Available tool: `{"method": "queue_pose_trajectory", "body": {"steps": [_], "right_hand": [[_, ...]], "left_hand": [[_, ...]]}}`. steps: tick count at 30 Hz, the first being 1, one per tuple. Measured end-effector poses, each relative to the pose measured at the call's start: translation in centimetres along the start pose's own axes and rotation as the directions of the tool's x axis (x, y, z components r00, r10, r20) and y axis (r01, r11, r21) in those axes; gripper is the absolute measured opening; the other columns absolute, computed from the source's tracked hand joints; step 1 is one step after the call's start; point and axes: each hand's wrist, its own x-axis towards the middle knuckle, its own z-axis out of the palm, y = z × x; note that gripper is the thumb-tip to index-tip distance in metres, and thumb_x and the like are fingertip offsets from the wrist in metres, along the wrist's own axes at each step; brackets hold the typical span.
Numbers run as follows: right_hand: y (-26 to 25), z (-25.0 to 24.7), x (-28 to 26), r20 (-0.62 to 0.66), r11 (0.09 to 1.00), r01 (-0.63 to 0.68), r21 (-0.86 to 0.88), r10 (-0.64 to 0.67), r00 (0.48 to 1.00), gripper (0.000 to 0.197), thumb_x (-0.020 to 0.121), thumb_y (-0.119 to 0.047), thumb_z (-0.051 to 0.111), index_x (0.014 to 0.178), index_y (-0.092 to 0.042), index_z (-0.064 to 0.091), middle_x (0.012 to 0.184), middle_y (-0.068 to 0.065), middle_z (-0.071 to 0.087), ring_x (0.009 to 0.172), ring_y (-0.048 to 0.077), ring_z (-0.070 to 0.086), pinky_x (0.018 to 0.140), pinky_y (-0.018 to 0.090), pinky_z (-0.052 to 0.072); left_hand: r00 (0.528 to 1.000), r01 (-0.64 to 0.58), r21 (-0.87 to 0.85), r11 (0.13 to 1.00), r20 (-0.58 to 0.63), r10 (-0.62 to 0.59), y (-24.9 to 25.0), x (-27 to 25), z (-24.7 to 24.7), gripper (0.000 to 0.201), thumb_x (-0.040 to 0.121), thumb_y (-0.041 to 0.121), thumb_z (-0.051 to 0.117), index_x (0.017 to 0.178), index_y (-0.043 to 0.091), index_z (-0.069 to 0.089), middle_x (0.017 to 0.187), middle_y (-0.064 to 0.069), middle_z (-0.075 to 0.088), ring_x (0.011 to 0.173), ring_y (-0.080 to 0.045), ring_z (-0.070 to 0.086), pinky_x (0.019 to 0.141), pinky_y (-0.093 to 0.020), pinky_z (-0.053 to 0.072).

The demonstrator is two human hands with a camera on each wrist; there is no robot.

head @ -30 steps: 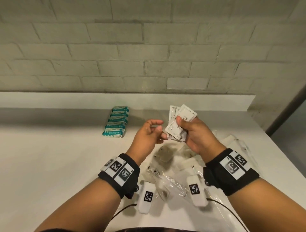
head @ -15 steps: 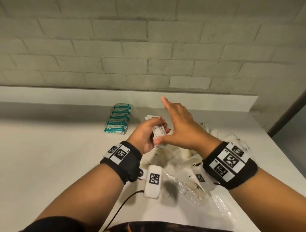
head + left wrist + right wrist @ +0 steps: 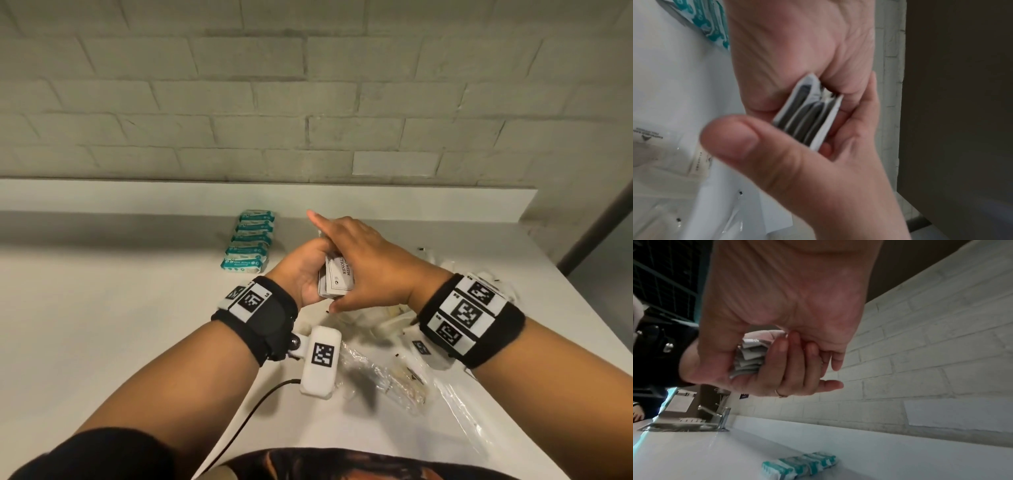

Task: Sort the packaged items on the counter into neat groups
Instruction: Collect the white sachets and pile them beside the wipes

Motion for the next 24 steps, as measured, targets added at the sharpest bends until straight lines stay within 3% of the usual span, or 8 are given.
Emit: {"method": "queue_pose_trajectory", "body": {"steps": [3, 5, 9, 11, 15, 17, 20, 24], "right_hand": [[0.1, 1.0, 0.3, -0.039, 0.999, -0.037, 0.035, 0.038, 0.998, 0.124, 0.06, -0.039, 0.08, 0.15, -0.037, -0.006, 0.133, 0.002, 0.035, 0.127, 0.018, 0.033, 0.111, 0.037, 0.032], [0.6, 1.4, 0.2, 0.008, 0.944, -0.138, 0.3, 0.142, 0.99, 0.131, 0.058, -0.034, 0.086, 0.149, -0.042, -0.007, 0.142, 0.0, 0.027, 0.131, 0.015, 0.032, 0.107, 0.033, 0.036], [1.2, 2.5, 0.6, 0.328, 0.346, -0.406, 0.846, 0.262, 0.908, 0.125, 0.063, -0.016, 0.085, 0.149, -0.043, -0.002, 0.14, 0.003, 0.046, 0.117, 0.015, 0.052, 0.092, 0.032, 0.049], [1.4, 3.9, 1.6, 0.424, 0.223, -0.478, 0.849, 0.25, 0.87, 0.112, 0.062, -0.013, 0.081, 0.145, -0.041, 0.012, 0.118, 0.006, 0.062, 0.096, 0.021, 0.064, 0.077, 0.035, 0.052], [2.6, 6.0, 4.0, 0.472, 0.405, -0.585, 0.703, 0.35, 0.809, 0.079, 0.069, -0.004, 0.077, 0.134, -0.013, 0.034, 0.088, 0.012, 0.059, 0.063, 0.017, 0.056, 0.053, 0.031, 0.044], [4.0, 6.3, 5.4, 0.451, 0.563, -0.593, 0.576, 0.386, 0.805, 0.054, 0.075, -0.003, 0.072, 0.12, -0.009, 0.044, 0.085, 0.007, 0.058, 0.064, 0.017, 0.055, 0.056, 0.033, 0.046], [5.9, 6.3, 7.6, 0.462, 0.732, -0.579, 0.358, 0.401, 0.791, 0.047, 0.077, -0.01, 0.071, 0.116, -0.012, 0.045, 0.09, 0.002, 0.059, 0.068, 0.013, 0.056, 0.054, 0.025, 0.046], [7.9, 6.7, 11.1, 0.538, 0.801, -0.569, 0.188, 0.4, 0.742, 0.048, 0.076, -0.017, 0.075, 0.115, -0.011, 0.048, 0.103, 0.005, 0.063, 0.079, 0.018, 0.062, 0.063, 0.031, 0.054]], "left_hand": [[1.0, -0.015, -0.041, 0.999, -0.028, 0.014, -0.3, 0.5, 0.0, 0.026, 0.092, 0.028, 0.053, 0.101, 0.006, 0.065, 0.092, -0.012, 0.067, 0.086, -0.022, 0.067, 0.077, -0.032, 0.057], [0.992, -0.095, -0.077, 0.993, -0.092, 0.088, -0.5, 0.9, -0.7, 0.019, 0.095, 0.016, 0.047, 0.105, 0.006, 0.06, 0.075, -0.01, 0.066, 0.07, -0.021, 0.066, 0.065, -0.032, 0.057], [0.923, -0.332, -0.159, 0.93, -0.258, 0.285, -0.8, 2.4, -2.5, 0.029, 0.092, 0.004, 0.049, 0.119, 0.016, 0.054, 0.075, -0.005, 0.061, 0.073, -0.021, 0.062, 0.074, -0.039, 0.051], [0.912, -0.349, -0.115, 0.93, -0.269, 0.309, -1.3, 2.8, -2.9, 0.025, 0.092, 0.004, 0.052, 0.111, 0.019, 0.057, 0.079, -0.004, 0.06, 0.072, -0.018, 0.062, 0.069, -0.034, 0.052], [0.94, -0.282, -0.159, 0.946, -0.242, 0.24, -1.5, 4.0, -5.4, 0.017, 0.088, 0.005, 0.057, 0.099, 0.018, 0.058, 0.085, -0.005, 0.06, 0.072, -0.018, 0.064, 0.069, -0.031, 0.053], [0.952, -0.237, -0.15, 0.96, -0.231, 0.199, -0.5, 5.0, -7.4, 0.006, 0.089, 0.015, 0.057, 0.095, 0.016, 0.059, 0.092, -0.006, 0.061, 0.085, -0.021, 0.06, 0.08, -0.034, 0.049], [0.937, -0.166, -0.06, 0.984, -0.32, 0.138, 1.7, 6.5, -10.2, 0.015, 0.099, 0.022, 0.046, 0.101, 0.011, 0.057, 0.09, -0.01, 0.062, 0.084, -0.023, 0.06, 0.074, -0.037, 0.051], [0.923, -0.041, 0.324, 0.945, -0.349, 0.16, 4.0, 8.7, -12.1, 0.007, 0.097, 0.016, 0.046, 0.096, 0.011, 0.051, 0.099, -0.019, 0.057, 0.085, -0.027, 0.062, 0.065, -0.034, 0.054]]}}
